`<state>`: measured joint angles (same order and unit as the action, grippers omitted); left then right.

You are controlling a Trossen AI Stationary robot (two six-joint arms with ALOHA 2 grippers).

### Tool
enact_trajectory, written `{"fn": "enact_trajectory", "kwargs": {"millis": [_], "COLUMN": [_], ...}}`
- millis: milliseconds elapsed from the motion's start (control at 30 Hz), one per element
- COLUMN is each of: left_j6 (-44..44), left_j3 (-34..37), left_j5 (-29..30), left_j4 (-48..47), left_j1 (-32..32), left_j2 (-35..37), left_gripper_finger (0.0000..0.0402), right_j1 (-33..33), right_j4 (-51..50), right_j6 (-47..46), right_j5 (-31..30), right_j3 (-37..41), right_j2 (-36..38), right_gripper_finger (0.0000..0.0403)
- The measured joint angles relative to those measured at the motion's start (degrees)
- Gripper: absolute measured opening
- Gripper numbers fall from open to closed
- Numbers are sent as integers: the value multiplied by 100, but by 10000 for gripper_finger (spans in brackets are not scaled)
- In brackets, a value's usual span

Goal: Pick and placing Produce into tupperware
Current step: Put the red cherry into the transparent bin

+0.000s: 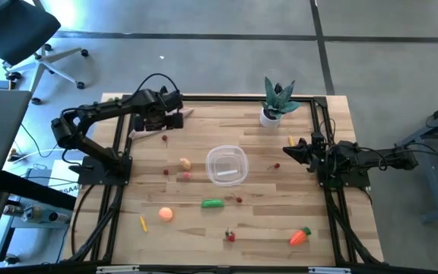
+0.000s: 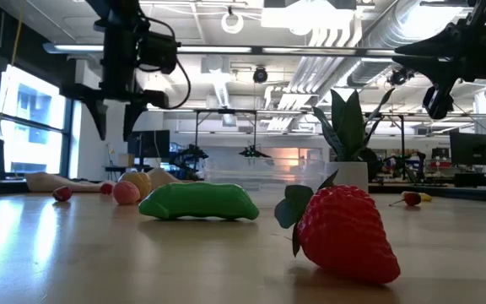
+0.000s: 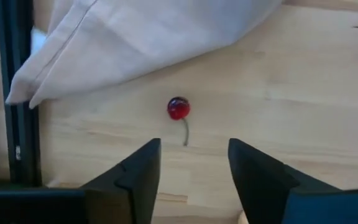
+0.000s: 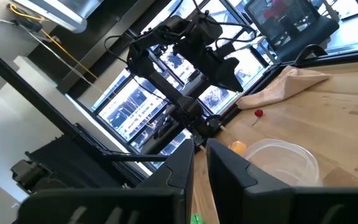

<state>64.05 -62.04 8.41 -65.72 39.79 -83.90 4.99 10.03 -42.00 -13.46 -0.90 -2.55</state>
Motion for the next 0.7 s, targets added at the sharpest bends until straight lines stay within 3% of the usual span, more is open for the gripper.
{"fn": "enact_trajectory", "kwargs": {"millis": [433, 700], "left_j6": [691, 687], "left_j3": [1339, 1403], "left_j5": [-441, -438], "left_j4": [1830, 1902], "left_j1": [0, -4], "left_j2": [0, 0], "left_gripper_finger": [202, 202], "right_j1": [0, 0], "right_j4": [4, 4], "right_j6": [0, 0], "right_j5": [12, 14], "right_j3": [2, 2], "right_j2": [0, 0], "right_gripper_finger": [36, 36]}}
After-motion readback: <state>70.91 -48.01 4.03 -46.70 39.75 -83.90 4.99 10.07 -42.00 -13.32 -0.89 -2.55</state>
